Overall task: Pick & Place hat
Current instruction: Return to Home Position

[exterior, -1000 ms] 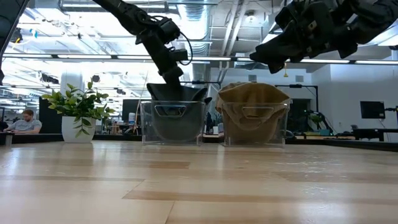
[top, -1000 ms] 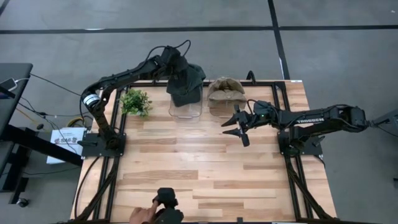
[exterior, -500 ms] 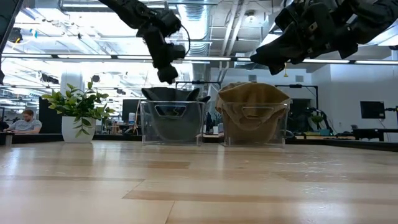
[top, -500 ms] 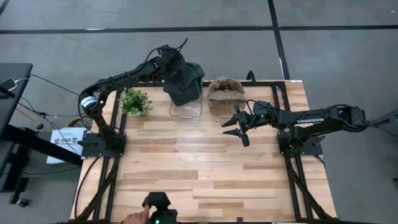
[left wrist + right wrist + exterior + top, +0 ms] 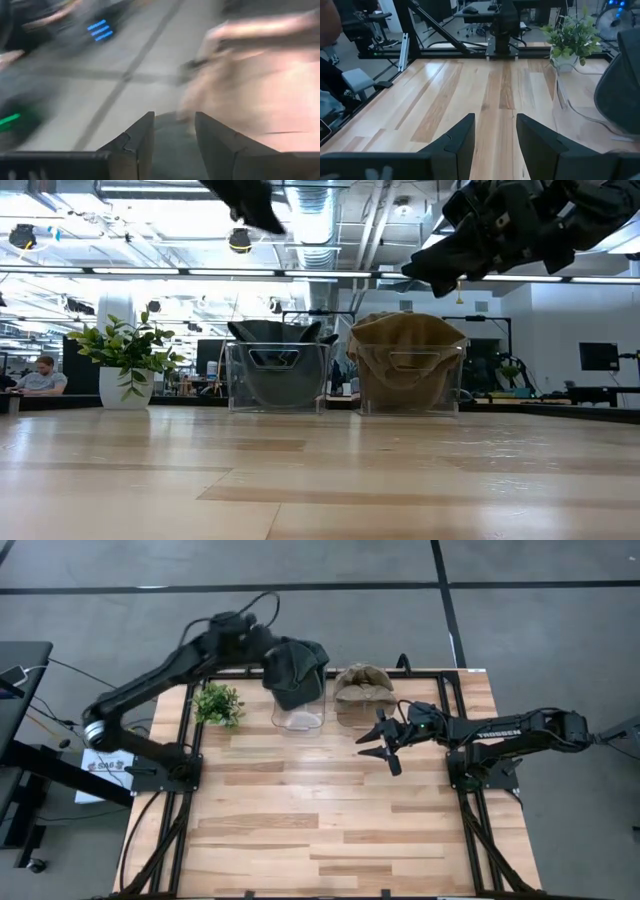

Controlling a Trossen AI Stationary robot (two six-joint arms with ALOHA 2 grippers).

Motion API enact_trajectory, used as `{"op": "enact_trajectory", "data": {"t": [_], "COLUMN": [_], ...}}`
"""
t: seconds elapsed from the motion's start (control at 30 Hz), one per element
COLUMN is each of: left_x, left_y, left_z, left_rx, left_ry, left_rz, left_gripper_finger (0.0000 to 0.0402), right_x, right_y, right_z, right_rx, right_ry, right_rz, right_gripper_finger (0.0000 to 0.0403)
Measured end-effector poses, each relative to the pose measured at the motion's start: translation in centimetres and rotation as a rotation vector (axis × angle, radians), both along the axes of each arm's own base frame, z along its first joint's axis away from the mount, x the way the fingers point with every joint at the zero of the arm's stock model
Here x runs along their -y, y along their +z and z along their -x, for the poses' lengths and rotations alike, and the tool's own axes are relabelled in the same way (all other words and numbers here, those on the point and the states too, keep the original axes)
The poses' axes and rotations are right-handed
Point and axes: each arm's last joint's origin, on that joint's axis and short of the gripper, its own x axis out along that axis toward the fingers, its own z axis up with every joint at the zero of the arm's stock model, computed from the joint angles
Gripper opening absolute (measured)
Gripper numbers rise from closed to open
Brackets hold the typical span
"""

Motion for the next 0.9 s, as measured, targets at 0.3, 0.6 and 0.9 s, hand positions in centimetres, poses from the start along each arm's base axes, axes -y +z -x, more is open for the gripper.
{"op": "enact_trajectory", "data": {"t": [0.3,0.6,0.9], "left_x": [6.7,11.5,13.0], "left_y": [-4.5,-11.8,-17.6], "left_z": [7.3,13.7,16.8], "left_rx": [0.269,0.448,0.586], "left_ry": [-0.278,-0.348,-0.307], "left_rz": [0.210,0.291,0.351], "left_gripper_finger": [0.0139,0.0139,0.0139], "right_x": [-0.7,-1.1,-1.3], "right_y": [0.6,0.7,-1.6], "right_z": [-0.1,2.2,7.6], "right_rx": [0.055,0.143,0.260], "right_ry": [0.034,0.055,-0.004], "right_rz": [0.008,0.012,-0.036], "right_gripper_finger": [0.0136,0.0137,0.0134]}}
